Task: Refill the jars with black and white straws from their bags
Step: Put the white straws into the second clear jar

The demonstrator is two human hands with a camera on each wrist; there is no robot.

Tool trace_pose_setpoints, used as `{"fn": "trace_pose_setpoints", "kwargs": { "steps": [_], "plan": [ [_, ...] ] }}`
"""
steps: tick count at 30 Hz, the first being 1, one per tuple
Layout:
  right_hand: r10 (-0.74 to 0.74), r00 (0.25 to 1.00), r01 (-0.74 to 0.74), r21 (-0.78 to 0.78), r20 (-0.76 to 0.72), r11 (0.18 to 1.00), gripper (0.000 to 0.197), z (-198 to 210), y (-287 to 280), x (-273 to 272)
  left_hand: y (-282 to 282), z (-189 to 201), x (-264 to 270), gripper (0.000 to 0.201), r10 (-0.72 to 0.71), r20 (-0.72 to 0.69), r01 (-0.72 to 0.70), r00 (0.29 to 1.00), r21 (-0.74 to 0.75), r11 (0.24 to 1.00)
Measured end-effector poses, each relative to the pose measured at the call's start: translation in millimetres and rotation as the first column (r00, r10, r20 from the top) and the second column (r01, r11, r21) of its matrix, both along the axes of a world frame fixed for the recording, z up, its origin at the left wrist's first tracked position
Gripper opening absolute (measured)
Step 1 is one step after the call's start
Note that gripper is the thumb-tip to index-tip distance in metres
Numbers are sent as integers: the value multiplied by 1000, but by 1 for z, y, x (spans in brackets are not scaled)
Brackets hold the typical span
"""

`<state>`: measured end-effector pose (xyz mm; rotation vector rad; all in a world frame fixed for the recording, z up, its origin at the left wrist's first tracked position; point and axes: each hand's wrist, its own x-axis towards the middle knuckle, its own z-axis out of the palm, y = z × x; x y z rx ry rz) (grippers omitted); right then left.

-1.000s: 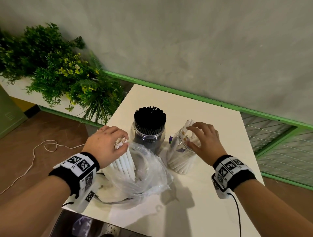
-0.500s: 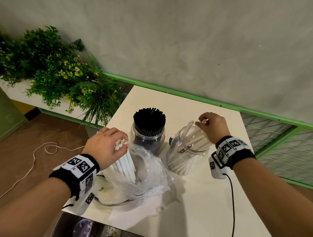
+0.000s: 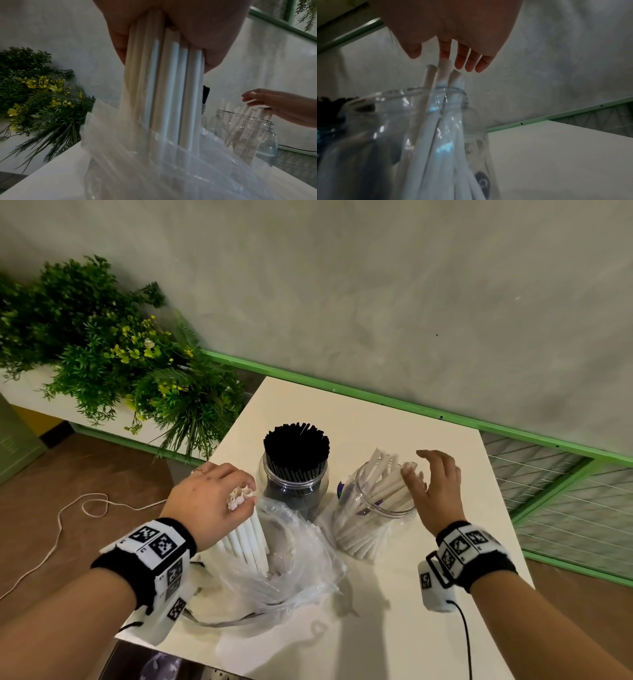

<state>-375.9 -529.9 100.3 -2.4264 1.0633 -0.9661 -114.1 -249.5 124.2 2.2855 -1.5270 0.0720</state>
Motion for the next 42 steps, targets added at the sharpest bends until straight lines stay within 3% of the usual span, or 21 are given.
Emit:
{"fn": "trace_pose_setpoints", "kwargs": {
  "steps": [3,8,13,16,19,24,28,31,35,38,42],
  "plan": [
    [64,994,-58,62,-88,996,73,-14,5,-4,0,-1,1,33,-1,-1,1,1000,-3,1000],
    [150,987,-135,202,-62,970,79,-4,-2,18,-1,-2,1,33,0,1,0,1000,-3,1000],
    [146,930,-117,104,-337,988,57,4,-7,54,1,-2,2,32,-1,3,1,1000,-3,1000],
    [79,974,-86,-24,-213,996,33,3,-10,62,1,-2,2,32,-4,-6,4,1000,-1,1000],
    [27,999,-29,-58,-41,998,23,10,-13,63,2,-3,1,31,-7,-2,7,1000,-10,1000],
    [-34,983,44,50,-179,998,26,11,-25,62,4,-3,2,32,-7,2,7,1000,-7,1000],
    [7,996,4,123,-86,992,26,10,-28,56,4,-2,1,33,-5,-2,5,1000,-3,1000],
    [60,997,-58,46,-47,997,32,6,-26,51,5,-3,2,33,-10,-2,10,1000,-3,1000],
    [42,983,-70,-154,-177,986,31,7,-25,48,4,-4,4,32,-11,-6,11,1000,1,1000],
    [5,978,-41,-167,-210,985,34,17,-19,47,3,-3,5,36,-16,-32,16,999,7,1000],
    [45,999,-41,-209,17,977,34,40,16,47,4,-1,8,45,-68,-56,70,996,31,997]
  ]
}}
